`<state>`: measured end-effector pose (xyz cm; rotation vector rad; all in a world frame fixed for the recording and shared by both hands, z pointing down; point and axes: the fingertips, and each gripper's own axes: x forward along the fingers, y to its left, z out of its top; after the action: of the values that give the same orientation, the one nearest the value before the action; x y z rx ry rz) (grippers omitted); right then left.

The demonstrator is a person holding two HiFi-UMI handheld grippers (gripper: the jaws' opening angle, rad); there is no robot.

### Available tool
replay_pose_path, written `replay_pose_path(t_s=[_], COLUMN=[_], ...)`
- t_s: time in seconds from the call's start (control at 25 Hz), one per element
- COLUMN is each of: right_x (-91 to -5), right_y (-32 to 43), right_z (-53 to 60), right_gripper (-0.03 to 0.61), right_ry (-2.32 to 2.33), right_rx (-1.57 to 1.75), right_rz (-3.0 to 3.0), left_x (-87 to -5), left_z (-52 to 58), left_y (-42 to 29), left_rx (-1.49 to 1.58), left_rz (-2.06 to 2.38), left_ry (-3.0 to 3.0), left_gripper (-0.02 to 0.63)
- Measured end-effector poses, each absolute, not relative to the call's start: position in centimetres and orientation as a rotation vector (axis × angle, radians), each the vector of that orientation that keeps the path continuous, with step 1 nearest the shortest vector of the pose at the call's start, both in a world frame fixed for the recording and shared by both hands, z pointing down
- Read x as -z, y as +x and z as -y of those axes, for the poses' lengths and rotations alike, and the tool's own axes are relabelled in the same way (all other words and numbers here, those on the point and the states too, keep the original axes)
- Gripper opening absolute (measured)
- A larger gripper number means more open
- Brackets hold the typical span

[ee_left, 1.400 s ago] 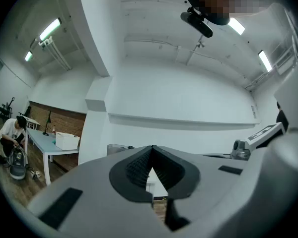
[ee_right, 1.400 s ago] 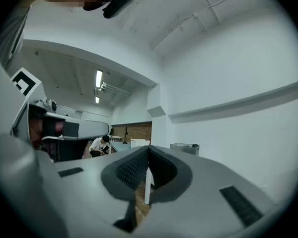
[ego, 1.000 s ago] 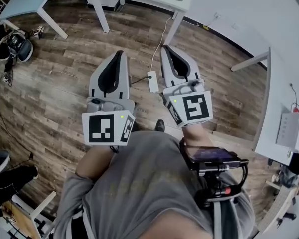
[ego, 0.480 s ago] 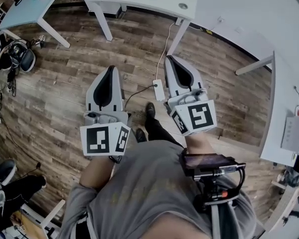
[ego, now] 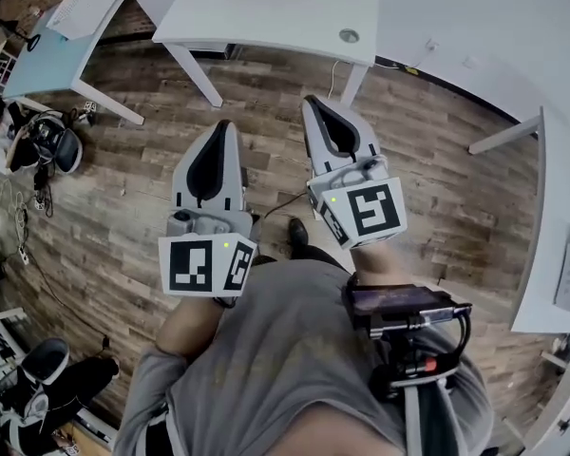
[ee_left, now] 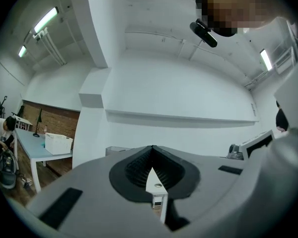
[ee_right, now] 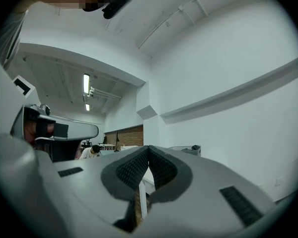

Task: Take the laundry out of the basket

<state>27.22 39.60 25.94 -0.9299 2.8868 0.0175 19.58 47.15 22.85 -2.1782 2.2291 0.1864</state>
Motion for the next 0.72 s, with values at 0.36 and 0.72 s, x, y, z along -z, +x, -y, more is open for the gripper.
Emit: replay_pose_path(t_s=[0.36, 0.72], right_x=[-26.4, -27.0], right_y=[23.9, 17.2], right_z=[-33.0, -26.7], right_gripper=[0.008, 0.008], right_ry=[-0.909, -0.946], right_rx=[0.031, 0.064], right_rz=[-2.903, -2.900], left_x=[-23.1, -24.6], left_z=[-41.3, -34.1], left_y=[16.1, 9.9], left_rx=[-0.161, -0.194], left_rz=[-2.266, -2.235], left_ry=[-2.157, -2.232], left_gripper=[0.008, 0.008])
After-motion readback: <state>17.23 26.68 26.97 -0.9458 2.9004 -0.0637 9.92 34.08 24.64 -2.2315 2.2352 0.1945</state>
